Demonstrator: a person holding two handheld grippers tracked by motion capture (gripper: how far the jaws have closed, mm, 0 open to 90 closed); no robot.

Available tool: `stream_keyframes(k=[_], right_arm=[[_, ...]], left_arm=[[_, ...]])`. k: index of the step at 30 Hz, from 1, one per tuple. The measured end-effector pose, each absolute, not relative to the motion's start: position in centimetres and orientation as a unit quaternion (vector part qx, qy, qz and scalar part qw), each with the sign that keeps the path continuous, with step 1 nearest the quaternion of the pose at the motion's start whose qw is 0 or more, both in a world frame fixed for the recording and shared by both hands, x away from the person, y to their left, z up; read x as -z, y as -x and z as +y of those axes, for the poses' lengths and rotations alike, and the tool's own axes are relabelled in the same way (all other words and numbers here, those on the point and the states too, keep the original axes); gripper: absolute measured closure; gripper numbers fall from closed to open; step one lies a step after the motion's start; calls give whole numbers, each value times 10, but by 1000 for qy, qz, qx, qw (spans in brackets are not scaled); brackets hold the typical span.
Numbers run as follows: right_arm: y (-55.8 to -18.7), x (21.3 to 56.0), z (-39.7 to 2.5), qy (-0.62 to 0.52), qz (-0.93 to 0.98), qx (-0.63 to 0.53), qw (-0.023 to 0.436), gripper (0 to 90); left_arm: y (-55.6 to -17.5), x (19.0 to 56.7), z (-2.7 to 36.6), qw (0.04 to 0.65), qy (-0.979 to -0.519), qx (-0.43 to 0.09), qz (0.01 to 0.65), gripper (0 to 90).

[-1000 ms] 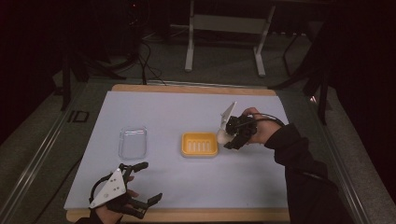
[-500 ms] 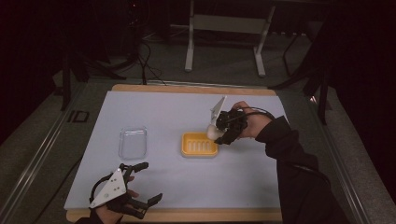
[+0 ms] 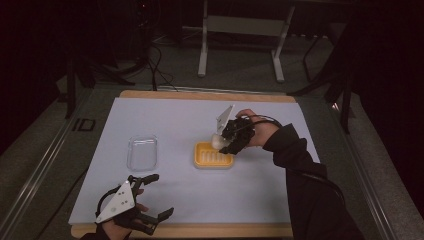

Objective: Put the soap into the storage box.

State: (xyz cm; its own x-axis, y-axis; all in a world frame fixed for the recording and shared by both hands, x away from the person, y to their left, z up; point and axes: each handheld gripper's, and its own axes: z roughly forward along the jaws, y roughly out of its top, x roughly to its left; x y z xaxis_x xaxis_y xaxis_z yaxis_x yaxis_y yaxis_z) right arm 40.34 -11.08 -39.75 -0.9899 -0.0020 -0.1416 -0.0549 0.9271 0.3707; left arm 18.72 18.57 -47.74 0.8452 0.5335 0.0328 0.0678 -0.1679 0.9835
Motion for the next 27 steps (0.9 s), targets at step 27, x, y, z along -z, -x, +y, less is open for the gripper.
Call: stream_keyframes(k=[27], right_arm=[[-427, 461, -95, 12, 984, -170, 56, 498]], left_arm=[[-185, 477, 184, 609, -748, -181, 191, 12]])
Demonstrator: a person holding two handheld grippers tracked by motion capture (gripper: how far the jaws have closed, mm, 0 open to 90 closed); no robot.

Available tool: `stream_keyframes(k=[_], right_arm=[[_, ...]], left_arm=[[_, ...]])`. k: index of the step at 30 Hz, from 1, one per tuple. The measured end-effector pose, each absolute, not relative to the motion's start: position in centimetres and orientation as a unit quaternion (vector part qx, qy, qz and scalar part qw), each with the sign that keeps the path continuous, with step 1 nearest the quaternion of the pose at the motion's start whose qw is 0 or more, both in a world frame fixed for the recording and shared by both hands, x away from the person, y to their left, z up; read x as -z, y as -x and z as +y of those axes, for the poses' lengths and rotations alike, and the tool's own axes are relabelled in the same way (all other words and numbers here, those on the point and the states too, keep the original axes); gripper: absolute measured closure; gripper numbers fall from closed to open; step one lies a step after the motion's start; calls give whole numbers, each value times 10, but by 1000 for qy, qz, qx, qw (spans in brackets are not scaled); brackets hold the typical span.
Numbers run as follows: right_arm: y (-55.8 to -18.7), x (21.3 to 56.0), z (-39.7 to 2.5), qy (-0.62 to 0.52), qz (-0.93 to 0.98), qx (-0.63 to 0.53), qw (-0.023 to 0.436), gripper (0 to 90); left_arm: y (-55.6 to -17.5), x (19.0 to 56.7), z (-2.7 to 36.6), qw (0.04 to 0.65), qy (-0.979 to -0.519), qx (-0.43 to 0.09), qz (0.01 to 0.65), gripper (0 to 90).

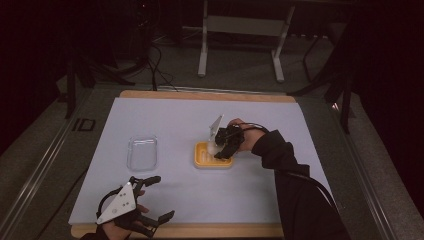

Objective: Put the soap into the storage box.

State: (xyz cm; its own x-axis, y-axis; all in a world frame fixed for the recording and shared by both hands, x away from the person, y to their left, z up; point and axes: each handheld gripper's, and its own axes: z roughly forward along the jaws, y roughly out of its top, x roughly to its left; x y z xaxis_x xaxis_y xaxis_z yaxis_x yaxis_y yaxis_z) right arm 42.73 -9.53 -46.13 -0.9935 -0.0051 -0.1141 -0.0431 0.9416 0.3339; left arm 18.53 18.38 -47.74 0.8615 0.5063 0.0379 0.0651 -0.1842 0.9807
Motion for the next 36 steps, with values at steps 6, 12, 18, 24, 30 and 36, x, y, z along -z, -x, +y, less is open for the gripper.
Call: stream_keyframes(k=[6, 12, 18, 24, 30, 36], right_arm=[[-429, 470, -93, 8, 985, -162, 55, 498], [-430, 476, -90, 1, 986, -162, 50, 498], [-430, 480, -87, -5, 985, -164, 47, 497], [-431, 490, -82, -11, 986, -159, 43, 496], [-432, 492, -81, -12, 986, -161, 42, 494], [-431, 492, -80, -18, 987, -156, 41, 483]], left_arm=[[-185, 477, 183, 609, -750, -180, 188, 12], [-184, 478, 182, 607, -752, -179, 185, 12], [-184, 478, 182, 603, -755, -179, 184, 12], [-185, 478, 181, 602, -756, -178, 186, 12], [-185, 478, 181, 602, -756, -178, 186, 12], [-185, 478, 181, 602, -756, -177, 186, 12]])
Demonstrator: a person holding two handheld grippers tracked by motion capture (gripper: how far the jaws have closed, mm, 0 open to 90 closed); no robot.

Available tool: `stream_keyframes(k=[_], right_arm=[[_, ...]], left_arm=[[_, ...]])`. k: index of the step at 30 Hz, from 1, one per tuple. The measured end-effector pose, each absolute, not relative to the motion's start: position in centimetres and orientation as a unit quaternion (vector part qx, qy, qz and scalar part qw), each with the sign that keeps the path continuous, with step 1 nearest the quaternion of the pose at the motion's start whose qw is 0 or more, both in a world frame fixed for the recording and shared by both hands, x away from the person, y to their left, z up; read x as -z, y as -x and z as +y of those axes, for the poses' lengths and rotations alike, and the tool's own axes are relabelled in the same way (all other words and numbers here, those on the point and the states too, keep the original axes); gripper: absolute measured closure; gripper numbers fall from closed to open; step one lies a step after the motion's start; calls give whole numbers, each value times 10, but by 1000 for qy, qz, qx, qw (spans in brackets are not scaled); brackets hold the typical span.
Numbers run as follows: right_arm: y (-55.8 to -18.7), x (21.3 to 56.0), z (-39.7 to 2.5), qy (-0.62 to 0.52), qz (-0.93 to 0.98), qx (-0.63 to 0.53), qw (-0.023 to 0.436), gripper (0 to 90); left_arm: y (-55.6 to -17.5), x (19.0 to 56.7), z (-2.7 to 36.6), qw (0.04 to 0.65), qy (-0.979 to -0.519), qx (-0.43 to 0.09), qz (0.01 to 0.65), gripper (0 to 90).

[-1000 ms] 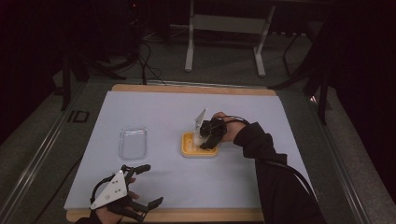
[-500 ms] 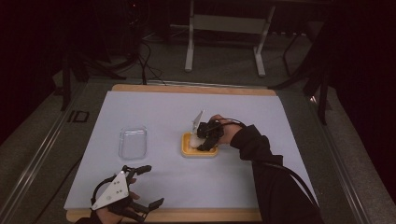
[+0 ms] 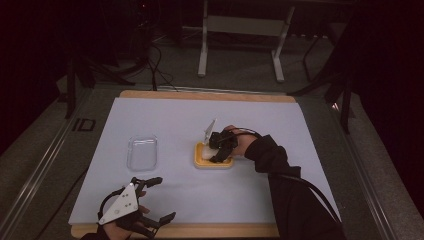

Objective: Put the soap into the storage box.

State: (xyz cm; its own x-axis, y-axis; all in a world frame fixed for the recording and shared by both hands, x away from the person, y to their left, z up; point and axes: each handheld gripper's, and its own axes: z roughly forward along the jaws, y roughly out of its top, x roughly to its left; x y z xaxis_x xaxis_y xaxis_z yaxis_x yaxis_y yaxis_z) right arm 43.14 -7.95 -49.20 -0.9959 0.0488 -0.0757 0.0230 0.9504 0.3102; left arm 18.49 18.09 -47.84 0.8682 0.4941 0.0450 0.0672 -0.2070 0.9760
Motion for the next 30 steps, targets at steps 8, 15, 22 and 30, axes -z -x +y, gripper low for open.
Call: stream_keyframes(k=[8, 15, 22, 30], right_arm=[[-430, 480, -78, -21, 986, -159, 45, 446], [-427, 461, -83, -28, 985, -163, 51, 456], [-423, 448, -91, -47, 982, -173, 60, 453], [-416, 439, -107, -91, 977, -176, 79, 436]], left_arm=[[-185, 478, 181, 602, -756, -177, 185, 12], [-185, 478, 181, 602, -756, -178, 185, 12], [-185, 478, 181, 601, -756, -180, 186, 12], [-186, 479, 180, 597, -759, -179, 189, 12]])
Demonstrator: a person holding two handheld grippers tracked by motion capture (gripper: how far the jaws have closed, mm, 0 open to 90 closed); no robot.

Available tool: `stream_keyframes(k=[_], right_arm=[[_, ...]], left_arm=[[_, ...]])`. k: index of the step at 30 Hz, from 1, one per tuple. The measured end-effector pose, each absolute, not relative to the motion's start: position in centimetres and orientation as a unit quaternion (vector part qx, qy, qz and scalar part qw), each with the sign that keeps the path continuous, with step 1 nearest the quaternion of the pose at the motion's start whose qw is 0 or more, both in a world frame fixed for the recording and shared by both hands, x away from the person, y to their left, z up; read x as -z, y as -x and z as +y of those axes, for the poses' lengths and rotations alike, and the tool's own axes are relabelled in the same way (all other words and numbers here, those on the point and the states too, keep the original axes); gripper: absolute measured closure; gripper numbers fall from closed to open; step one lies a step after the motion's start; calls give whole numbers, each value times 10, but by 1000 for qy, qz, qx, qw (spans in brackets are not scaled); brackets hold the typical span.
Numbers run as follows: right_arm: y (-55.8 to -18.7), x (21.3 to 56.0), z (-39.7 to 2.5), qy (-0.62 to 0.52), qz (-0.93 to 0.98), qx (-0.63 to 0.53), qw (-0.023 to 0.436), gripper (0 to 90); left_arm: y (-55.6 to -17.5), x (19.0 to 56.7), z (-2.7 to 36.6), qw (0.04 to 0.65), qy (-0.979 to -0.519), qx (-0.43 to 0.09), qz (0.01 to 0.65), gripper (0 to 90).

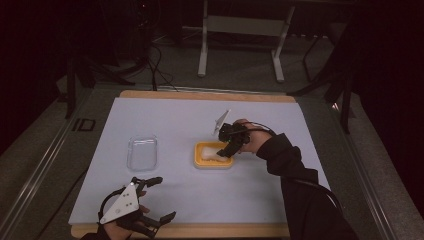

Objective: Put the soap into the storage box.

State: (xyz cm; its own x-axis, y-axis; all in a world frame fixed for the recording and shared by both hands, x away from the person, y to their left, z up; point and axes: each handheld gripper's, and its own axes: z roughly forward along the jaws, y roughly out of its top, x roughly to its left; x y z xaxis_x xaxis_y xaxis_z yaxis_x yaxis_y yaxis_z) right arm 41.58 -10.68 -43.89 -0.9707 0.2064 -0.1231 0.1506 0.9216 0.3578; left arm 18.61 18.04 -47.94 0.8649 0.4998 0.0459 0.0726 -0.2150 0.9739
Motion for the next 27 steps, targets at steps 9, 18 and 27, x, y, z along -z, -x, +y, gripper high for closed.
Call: stream_keyframes(k=[9, 18, 27], right_arm=[[-414, 436, -127, -190, 957, -195, 96, 304], [-407, 441, -147, -263, 933, -217, 117, 205], [-402, 451, -172, -334, 900, -254, 117, 126]], left_arm=[[-186, 480, 180, 595, -761, -177, 189, 12], [-186, 480, 180, 596, -760, -177, 189, 12], [-186, 480, 180, 596, -760, -177, 191, 12]])
